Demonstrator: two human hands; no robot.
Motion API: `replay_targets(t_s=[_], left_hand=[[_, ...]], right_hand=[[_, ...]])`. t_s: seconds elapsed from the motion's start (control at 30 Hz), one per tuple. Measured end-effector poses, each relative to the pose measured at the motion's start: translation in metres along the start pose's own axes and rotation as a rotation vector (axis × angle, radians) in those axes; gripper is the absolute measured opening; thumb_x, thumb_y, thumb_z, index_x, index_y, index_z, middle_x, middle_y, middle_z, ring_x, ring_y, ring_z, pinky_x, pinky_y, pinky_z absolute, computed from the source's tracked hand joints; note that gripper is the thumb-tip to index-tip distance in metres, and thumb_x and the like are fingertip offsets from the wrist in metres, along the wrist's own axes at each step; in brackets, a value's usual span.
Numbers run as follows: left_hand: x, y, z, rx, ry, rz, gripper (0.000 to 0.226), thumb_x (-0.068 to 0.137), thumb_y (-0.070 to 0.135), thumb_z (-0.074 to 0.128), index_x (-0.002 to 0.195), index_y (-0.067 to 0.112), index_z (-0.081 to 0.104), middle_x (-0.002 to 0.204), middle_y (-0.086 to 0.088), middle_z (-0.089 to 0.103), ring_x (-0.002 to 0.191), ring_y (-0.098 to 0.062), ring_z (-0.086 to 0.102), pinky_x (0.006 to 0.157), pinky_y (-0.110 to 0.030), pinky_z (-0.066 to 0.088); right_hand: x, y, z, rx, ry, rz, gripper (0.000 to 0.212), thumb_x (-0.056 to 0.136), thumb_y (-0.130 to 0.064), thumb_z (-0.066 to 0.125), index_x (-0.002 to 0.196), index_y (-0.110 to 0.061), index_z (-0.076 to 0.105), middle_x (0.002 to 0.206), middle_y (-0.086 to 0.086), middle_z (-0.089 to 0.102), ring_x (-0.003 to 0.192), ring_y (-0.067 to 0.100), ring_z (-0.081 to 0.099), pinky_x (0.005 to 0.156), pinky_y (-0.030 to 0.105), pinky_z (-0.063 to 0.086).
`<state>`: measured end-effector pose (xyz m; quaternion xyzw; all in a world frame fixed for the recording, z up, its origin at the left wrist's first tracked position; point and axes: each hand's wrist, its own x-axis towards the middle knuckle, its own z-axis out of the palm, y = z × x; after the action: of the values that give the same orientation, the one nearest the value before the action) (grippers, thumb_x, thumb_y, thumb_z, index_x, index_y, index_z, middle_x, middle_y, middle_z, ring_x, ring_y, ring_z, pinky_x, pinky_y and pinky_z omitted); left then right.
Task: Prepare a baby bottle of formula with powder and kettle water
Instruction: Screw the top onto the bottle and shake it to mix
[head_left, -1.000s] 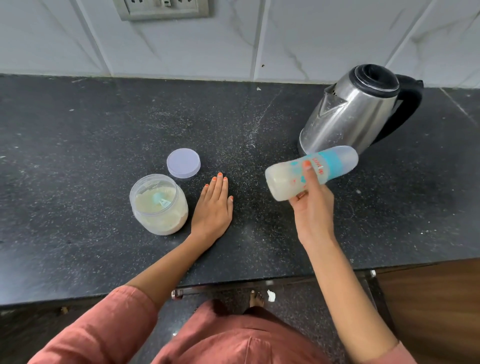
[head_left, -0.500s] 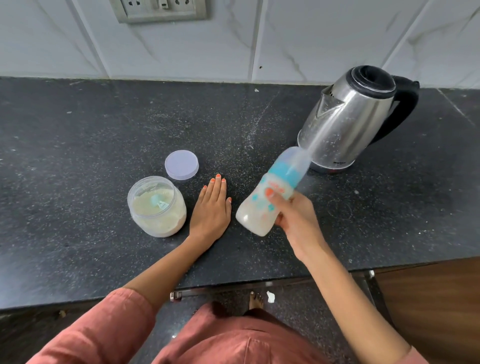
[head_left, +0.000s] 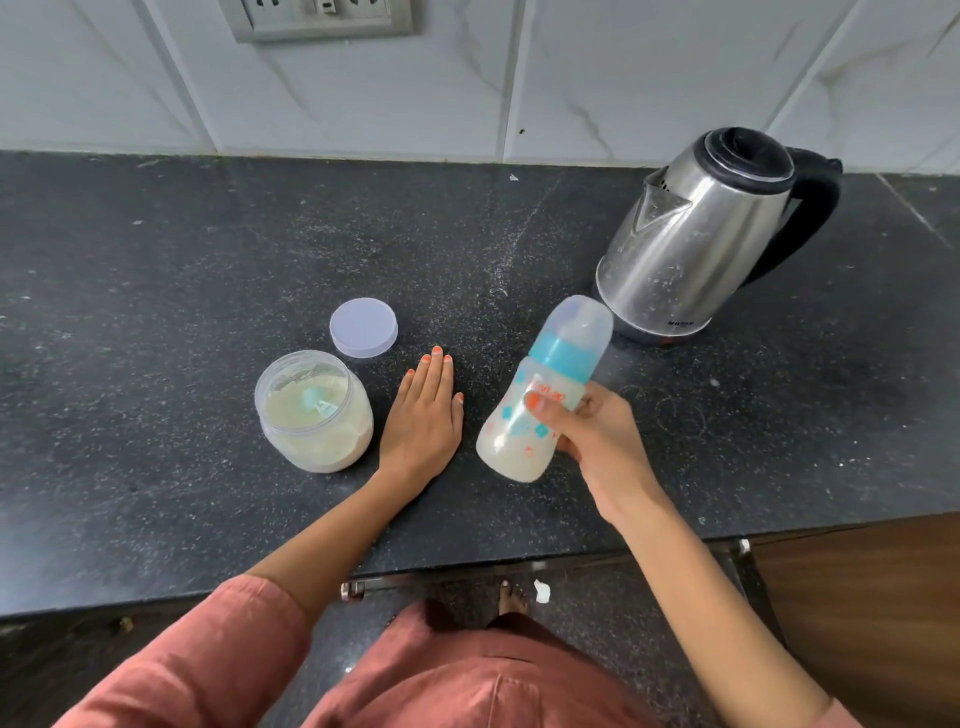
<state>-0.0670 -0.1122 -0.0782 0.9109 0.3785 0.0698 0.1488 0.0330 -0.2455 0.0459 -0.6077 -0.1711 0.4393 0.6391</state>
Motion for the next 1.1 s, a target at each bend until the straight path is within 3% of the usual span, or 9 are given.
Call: replay_targets(t_s=[0.17,0.37,0.57,0.73,0.83,0.9,0.97,1.03,1.1], left_hand=[[-0.001,0.002,-0.002,0.005,0.009,-0.001,0.051,0.101,0.026,0.020,0.146,0.006,0.007,0.156,-0.009,0.003,0.144,-0.019,0.001,0.115,-0.030,-0.002],[-0.001,0.001,-0.002,-0.004,-0.020,-0.001,0.051,0.101,0.026,0.020,0.146,0.007,0.005,0.156,-0.008,0.000,0.144,-0.019,-0.002,0.115,-0.029,-0.004],[-0.001,0.002,-0.003,0.001,-0.004,0.000,0.051,0.101,0.026,0.020,0.146,0.007,0.007,0.156,-0.008,0.003,0.144,-0.019,0.001,0.116,-0.030,-0.001],[-0.001,0.000,-0.003,-0.006,-0.031,0.003,0.051,0.101,0.028,0.016,0.146,0.006,0.005,0.156,-0.009,0.000,0.144,-0.020,-0.001,0.116,-0.031,-0.002],[0.000,0.000,-0.002,-0.001,-0.012,-0.005,0.051,0.101,0.027,0.019,0.146,0.006,0.006,0.156,-0.009,0.001,0.144,-0.020,0.000,0.115,-0.030,-0.003],[0.000,0.000,0.000,0.014,0.004,0.005,0.053,0.100,0.031,0.011,0.146,0.006,0.008,0.156,-0.009,0.004,0.144,-0.020,0.002,0.115,-0.030,-0.003],[-0.001,0.000,0.000,0.017,0.003,0.013,0.066,0.090,0.038,-0.004,0.146,0.005,0.010,0.156,-0.010,0.006,0.144,-0.021,0.004,0.114,-0.030,-0.002],[0.000,0.000,-0.001,0.015,-0.001,0.013,0.072,0.085,0.041,-0.009,0.146,0.006,0.009,0.156,-0.010,0.005,0.144,-0.021,0.004,0.114,-0.029,-0.003],[0.000,0.001,-0.001,0.006,-0.018,0.004,0.059,0.096,0.036,0.002,0.146,0.006,0.007,0.156,-0.009,0.002,0.144,-0.020,0.001,0.114,-0.029,-0.004]], right_hand=[[0.016,-0.013,-0.002,0.495,0.201,-0.117,0.018,0.083,-0.019,0.057,0.101,-0.019,0.058,0.099,-0.003,0.066,0.089,0.006,0.065,0.077,0.026,0.056],[0.001,0.000,0.002,0.007,-0.035,-0.007,0.033,0.059,-0.020,0.078,0.089,-0.016,0.065,0.078,-0.006,0.072,0.082,0.012,0.067,0.070,0.026,0.056],[0.019,-0.016,0.002,0.515,0.172,-0.118,0.023,0.082,-0.019,0.058,0.104,-0.015,0.058,0.096,-0.003,0.068,0.085,0.005,0.067,0.076,0.028,0.056],[0.001,-0.002,0.006,0.061,-0.069,-0.004,0.030,0.062,-0.022,0.071,0.091,-0.017,0.063,0.078,-0.007,0.073,0.080,0.010,0.068,0.070,0.023,0.056],[0.007,-0.008,0.002,0.218,0.002,-0.040,0.036,0.061,-0.023,0.075,0.093,-0.015,0.063,0.082,-0.006,0.072,0.080,0.008,0.068,0.072,0.026,0.056],[0.017,-0.015,-0.001,0.477,0.120,-0.076,0.028,0.075,-0.025,0.063,0.102,-0.015,0.060,0.091,-0.004,0.070,0.084,0.007,0.067,0.076,0.028,0.056],[0.022,-0.015,-0.004,0.575,0.174,-0.087,0.025,0.086,-0.021,0.055,0.111,-0.015,0.055,0.098,-0.002,0.068,0.087,0.007,0.068,0.077,0.028,0.057],[0.017,-0.010,-0.002,0.453,0.094,-0.048,0.034,0.081,-0.020,0.058,0.113,-0.013,0.055,0.098,-0.001,0.069,0.087,0.009,0.068,0.074,0.027,0.058],[0.007,-0.003,-0.001,0.219,-0.033,0.013,0.034,0.068,-0.018,0.068,0.101,-0.013,0.061,0.087,-0.003,0.072,0.084,0.011,0.068,0.071,0.024,0.057]])
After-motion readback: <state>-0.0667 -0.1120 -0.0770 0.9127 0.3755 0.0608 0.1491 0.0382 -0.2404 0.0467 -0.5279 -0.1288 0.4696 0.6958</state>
